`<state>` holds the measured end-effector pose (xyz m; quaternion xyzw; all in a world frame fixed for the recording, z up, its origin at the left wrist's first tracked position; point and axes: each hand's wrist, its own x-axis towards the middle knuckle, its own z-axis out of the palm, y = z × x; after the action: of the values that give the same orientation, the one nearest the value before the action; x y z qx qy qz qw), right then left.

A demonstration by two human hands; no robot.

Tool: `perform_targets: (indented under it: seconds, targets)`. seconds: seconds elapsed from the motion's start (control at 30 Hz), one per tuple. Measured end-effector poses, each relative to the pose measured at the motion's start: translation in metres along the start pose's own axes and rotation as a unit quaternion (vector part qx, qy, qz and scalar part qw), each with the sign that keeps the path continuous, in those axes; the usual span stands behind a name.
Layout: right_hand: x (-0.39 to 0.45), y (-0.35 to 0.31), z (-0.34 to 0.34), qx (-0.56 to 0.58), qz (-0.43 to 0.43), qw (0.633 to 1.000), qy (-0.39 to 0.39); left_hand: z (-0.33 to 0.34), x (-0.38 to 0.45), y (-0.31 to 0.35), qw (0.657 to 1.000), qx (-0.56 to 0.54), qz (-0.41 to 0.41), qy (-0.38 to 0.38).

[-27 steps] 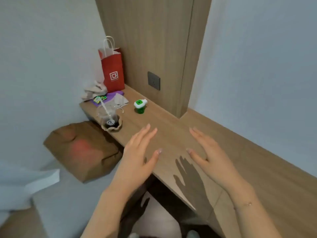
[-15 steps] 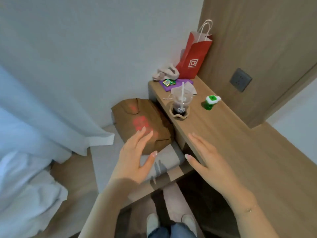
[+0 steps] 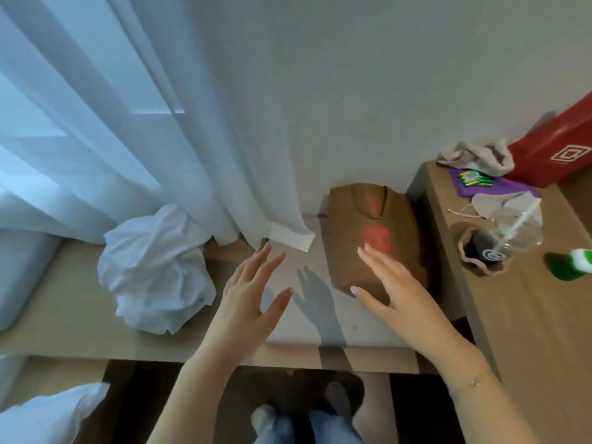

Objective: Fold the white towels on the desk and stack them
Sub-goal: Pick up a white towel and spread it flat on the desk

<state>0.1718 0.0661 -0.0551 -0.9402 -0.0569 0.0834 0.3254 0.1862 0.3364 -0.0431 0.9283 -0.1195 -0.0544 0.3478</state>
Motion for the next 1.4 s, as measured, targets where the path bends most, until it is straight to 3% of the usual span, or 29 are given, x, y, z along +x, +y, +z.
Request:
perform_targets:
  seconds: [0.27, 0.73, 1.03, 1.4]
  targets:
    - [0.075, -0.077, 0.066, -0.018, -0.051, 0.995, -0.080, -0.059, -0.004, -0.090, 0.997, -0.015, -0.050, 0.061]
    - [0.166, -0.246, 0.216, -0.001, 0.030, 0.996, -0.090, -0.212, -0.013, -0.316, 0.993, 0.048, -0.106, -0.003]
    - [0.218, -0.272, 0.278, 0.005, 0.024, 0.991, -0.134, -0.233, -0.014, -0.379, 0.985, 0.062, -0.158, -0.027]
    - [0.291, -0.304, 0.342, 0.003, 0.102, 0.985, -0.139, -0.270, 0.065, -0.485, 0.988, 0.062, -0.125, -0.068]
